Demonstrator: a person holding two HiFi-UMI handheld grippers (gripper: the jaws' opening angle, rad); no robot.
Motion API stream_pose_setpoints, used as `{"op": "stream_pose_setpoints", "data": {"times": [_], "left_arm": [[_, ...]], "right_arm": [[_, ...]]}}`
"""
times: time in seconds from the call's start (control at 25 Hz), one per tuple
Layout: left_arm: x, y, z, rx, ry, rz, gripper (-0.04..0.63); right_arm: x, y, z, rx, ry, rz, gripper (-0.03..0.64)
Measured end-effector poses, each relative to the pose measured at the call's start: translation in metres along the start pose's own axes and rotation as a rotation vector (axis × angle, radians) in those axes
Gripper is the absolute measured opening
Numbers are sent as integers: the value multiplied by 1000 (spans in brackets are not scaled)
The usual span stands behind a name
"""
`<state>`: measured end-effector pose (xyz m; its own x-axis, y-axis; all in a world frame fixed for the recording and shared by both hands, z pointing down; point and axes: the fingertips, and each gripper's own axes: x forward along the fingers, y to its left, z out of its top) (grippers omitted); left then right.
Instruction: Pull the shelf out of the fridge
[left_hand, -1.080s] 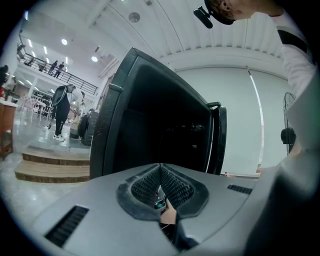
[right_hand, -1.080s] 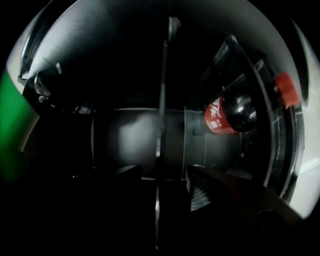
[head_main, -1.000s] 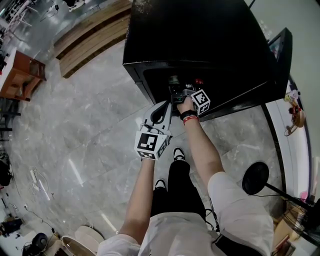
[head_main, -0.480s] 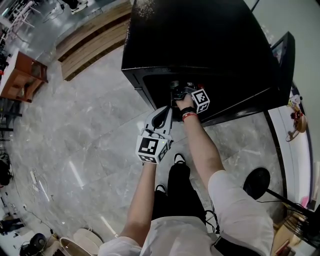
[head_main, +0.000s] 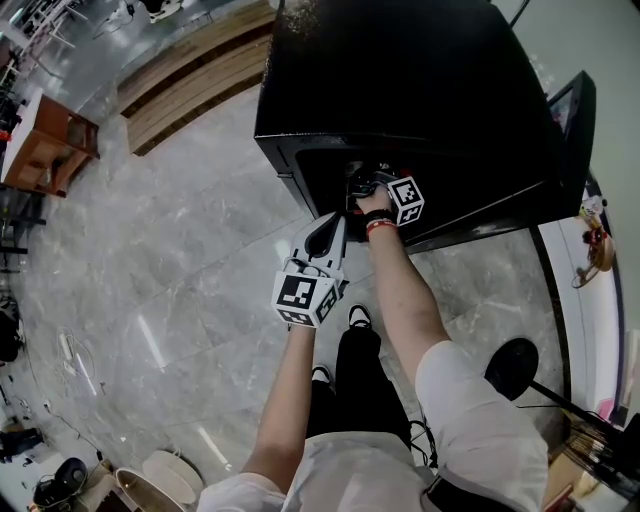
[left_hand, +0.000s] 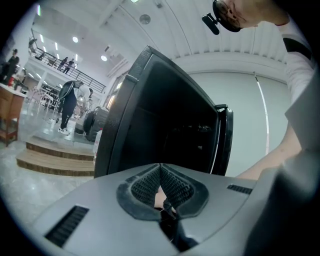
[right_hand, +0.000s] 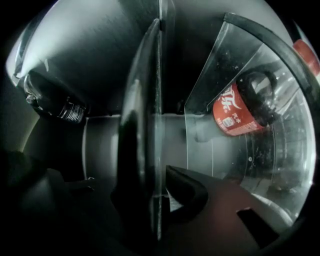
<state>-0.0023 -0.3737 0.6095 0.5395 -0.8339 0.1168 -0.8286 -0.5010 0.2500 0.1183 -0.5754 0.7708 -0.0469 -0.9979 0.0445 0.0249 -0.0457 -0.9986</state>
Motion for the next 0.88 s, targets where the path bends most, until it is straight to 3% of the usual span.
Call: {"op": "stream_pose_setpoints", "data": {"times": [0.2,0.88], "left_arm": [[0,1,4,25,2,7,18],[-22,1,8,12,59,25,18]], "right_arm": [[-2,1,0,-5,-3,25,32],[-30,-1,-1,-16,-6,23,26]]}}
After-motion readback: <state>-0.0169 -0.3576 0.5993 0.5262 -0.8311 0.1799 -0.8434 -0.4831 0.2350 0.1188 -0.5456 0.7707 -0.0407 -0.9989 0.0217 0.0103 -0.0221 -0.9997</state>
